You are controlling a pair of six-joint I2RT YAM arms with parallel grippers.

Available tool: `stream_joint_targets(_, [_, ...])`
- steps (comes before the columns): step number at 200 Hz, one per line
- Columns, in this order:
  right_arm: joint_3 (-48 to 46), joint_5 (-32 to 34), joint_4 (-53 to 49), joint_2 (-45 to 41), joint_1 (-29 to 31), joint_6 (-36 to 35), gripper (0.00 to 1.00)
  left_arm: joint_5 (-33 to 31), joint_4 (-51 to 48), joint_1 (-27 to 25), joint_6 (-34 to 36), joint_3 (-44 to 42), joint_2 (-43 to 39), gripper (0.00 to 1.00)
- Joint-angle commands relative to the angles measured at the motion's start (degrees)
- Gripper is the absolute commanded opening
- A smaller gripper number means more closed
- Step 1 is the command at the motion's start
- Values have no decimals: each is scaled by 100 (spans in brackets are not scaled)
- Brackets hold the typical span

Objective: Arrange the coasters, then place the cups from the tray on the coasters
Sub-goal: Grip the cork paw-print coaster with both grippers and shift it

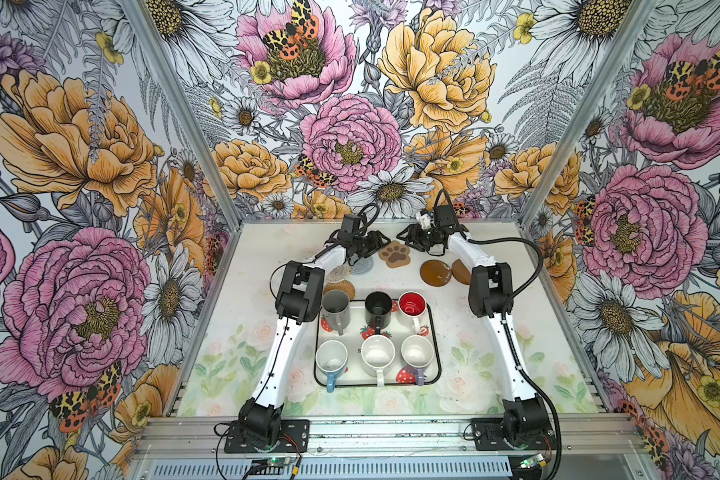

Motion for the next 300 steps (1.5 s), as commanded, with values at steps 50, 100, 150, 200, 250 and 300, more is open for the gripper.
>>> stream_joint_targets(50, [-1195, 199, -268, -936, -4, -661, 59, 139, -310, -253, 266, 1, 137, 63])
stream_joint_targets(100, [-1497, 194, -305, -1091, -17, -743, 58, 99, -243, -415, 330, -452, -90, 63])
stream_joint_targets(150, [-1719, 182, -313, -1210, -30, -776, 57, 48, -47, -458, 277, -862, -276, 63])
stream_joint_targets(200, [-2116, 214, -306, -1424, -18, -850, 55, -15, -28, -423, 295, -992, -369, 63])
stream_joint_targets(250, [-2333, 262, -312, -1542, -25, -932, 55, -39, -20, -441, 295, -1049, -424, 63])
stream_joint_targets(300, [-2328, 257, -313, -1577, -51, -934, 55, -33, 60, -444, 285, -1210, -520, 63])
